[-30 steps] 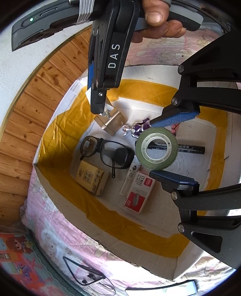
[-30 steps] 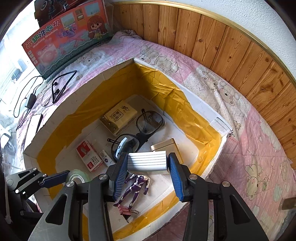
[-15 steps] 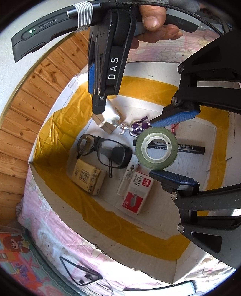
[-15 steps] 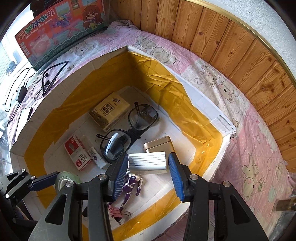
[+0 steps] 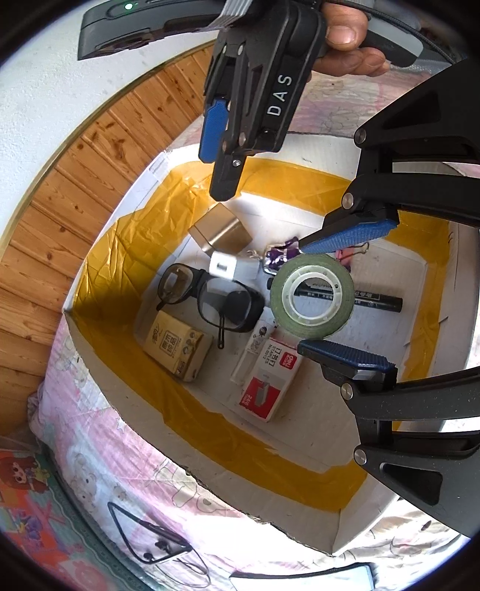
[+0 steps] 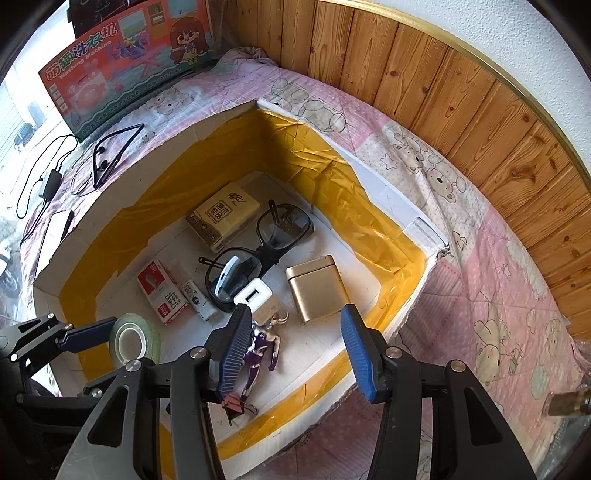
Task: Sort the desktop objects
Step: 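Open the right tool to drop the charger while the left tool drops the tape roll, then withdraw both open tools up from the box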
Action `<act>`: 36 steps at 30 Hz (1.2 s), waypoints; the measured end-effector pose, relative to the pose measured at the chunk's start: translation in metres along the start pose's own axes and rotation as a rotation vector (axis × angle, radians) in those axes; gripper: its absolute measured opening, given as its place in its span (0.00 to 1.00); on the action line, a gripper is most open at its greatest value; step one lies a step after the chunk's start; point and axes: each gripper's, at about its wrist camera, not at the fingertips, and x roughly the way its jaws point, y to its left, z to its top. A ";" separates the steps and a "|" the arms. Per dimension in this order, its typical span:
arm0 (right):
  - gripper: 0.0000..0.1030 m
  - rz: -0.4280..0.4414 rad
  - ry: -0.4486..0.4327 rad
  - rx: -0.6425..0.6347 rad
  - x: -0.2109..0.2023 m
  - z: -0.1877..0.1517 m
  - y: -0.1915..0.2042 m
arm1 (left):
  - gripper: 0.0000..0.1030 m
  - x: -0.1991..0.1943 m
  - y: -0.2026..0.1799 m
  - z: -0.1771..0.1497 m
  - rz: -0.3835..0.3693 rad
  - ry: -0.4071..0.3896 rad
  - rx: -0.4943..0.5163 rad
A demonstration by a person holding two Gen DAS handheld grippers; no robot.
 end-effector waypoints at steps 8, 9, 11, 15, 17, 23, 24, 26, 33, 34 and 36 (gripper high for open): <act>0.52 0.007 -0.009 -0.040 -0.021 -0.018 0.010 | 0.54 -0.011 0.002 0.000 -0.052 -0.006 -0.040; 0.52 0.009 -0.012 -0.047 -0.024 -0.020 0.012 | 0.55 -0.012 0.002 0.000 -0.054 -0.008 -0.042; 0.52 0.014 -0.018 -0.061 -0.030 -0.024 0.015 | 0.55 -0.015 0.000 -0.001 -0.051 -0.010 -0.039; 0.53 0.017 -0.020 -0.085 -0.039 -0.032 0.022 | 0.55 -0.020 -0.003 -0.005 -0.025 -0.017 -0.023; 0.55 0.017 -0.021 -0.094 -0.043 -0.036 0.024 | 0.55 -0.024 -0.004 -0.007 -0.003 -0.028 -0.014; 0.58 0.010 -0.019 -0.126 -0.049 -0.054 0.031 | 0.55 -0.042 -0.002 -0.010 0.055 -0.086 0.014; 0.58 0.007 -0.018 -0.134 -0.049 -0.057 0.033 | 0.55 -0.045 -0.003 -0.011 0.072 -0.100 0.026; 0.58 -0.002 -0.015 -0.153 -0.051 -0.064 0.037 | 0.55 -0.052 -0.005 -0.013 0.103 -0.125 0.049; 0.59 -0.024 -0.034 -0.208 -0.062 -0.083 0.051 | 0.55 -0.063 -0.012 -0.019 0.126 -0.154 0.104; 0.59 -0.021 -0.035 -0.211 -0.063 -0.085 0.053 | 0.55 -0.064 -0.012 -0.019 0.127 -0.156 0.108; 0.59 -0.016 -0.039 -0.216 -0.066 -0.089 0.057 | 0.55 -0.066 -0.014 -0.021 0.135 -0.166 0.119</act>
